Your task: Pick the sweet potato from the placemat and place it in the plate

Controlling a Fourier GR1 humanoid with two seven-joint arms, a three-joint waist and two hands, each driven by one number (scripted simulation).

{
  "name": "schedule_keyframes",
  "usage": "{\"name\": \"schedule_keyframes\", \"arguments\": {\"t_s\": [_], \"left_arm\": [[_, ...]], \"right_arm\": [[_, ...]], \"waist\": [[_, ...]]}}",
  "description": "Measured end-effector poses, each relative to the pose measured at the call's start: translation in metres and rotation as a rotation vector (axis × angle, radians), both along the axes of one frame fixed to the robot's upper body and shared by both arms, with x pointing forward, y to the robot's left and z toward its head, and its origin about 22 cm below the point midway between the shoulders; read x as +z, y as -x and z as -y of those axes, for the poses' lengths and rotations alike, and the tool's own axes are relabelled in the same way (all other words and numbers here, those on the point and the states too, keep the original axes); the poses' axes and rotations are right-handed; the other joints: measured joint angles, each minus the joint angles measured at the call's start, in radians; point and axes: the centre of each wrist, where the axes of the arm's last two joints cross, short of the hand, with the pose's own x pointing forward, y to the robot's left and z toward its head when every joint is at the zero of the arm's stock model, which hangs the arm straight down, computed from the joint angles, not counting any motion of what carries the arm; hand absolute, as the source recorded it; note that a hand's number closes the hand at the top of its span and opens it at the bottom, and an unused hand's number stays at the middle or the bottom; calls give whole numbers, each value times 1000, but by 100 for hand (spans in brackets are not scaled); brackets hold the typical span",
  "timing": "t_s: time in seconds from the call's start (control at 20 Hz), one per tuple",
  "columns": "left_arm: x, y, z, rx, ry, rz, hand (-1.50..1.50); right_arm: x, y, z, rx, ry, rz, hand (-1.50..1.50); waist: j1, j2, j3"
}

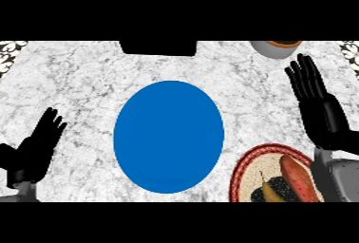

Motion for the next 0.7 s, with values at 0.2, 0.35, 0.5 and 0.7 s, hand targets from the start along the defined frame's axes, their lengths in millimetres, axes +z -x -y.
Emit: {"name": "schedule_keyframes", "arguments": {"t_s": [0.2, 0.35, 0.5, 0.7], "left_arm": [[28, -20, 7, -66, -80, 121, 0], [58, -36, 14, -149, -173, 240, 0], [76, -43, 19, -192, -231, 296, 0], [91, -47, 30, -228, -276, 346, 0]], "right_arm": [[4, 3, -37, 282, 37, -14, 150], [13, 8, -60, 494, 191, -1, 150], [17, 19, -58, 512, 508, 23, 150], [-38, 67, -60, 501, 451, -70, -150]], "waist": [[-14, -7, 17], [-22, -26, 18], [-50, -35, 19], [-60, -22, 26]]}}
